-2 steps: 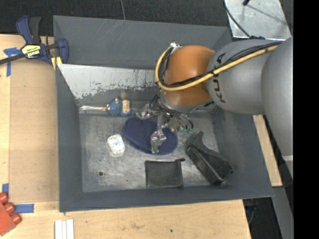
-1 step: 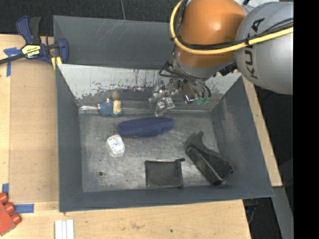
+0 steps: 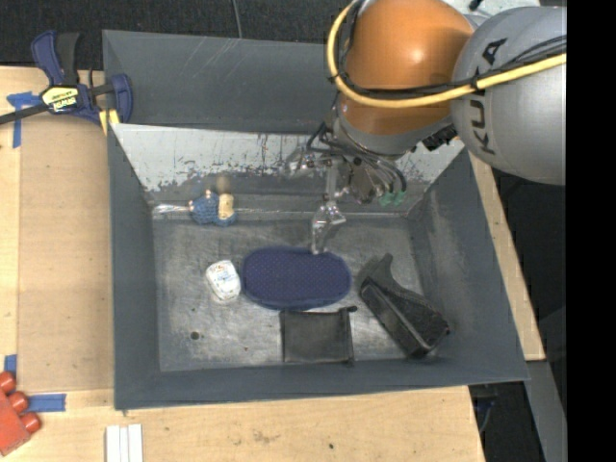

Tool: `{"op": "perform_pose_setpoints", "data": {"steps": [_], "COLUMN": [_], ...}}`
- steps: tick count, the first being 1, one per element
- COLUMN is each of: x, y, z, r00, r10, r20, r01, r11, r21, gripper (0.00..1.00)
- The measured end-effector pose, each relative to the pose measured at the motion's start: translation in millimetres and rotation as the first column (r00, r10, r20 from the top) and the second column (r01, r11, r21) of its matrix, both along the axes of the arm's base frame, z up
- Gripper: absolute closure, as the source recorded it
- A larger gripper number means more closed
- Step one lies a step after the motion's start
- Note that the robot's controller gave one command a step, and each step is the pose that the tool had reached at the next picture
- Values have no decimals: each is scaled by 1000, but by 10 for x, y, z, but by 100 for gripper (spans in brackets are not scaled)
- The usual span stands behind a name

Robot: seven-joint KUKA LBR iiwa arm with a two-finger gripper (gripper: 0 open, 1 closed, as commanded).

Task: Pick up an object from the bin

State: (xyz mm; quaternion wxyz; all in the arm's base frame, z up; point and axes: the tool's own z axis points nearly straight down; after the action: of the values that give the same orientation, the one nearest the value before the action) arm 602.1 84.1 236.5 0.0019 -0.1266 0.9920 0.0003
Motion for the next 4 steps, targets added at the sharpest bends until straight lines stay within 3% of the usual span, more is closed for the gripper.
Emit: {"op": "perform_pose_setpoints", "data": {"steps": [1, 2, 3, 4], "x": [-15, 16, -89, -83], "y": [-164, -55, -58, -61], "z": [-1467, -622, -1547, -1508], "r00": [974, 1000, 999, 999], "r10": [-224, 31, -50, -50], "r20": [-3, 7, -1, -4], "r01": [224, -31, 50, 50], "r11": [974, 1000, 999, 999], "r21": [-1, 0, 0, -1], "gripper": [0, 0, 0, 100]}}
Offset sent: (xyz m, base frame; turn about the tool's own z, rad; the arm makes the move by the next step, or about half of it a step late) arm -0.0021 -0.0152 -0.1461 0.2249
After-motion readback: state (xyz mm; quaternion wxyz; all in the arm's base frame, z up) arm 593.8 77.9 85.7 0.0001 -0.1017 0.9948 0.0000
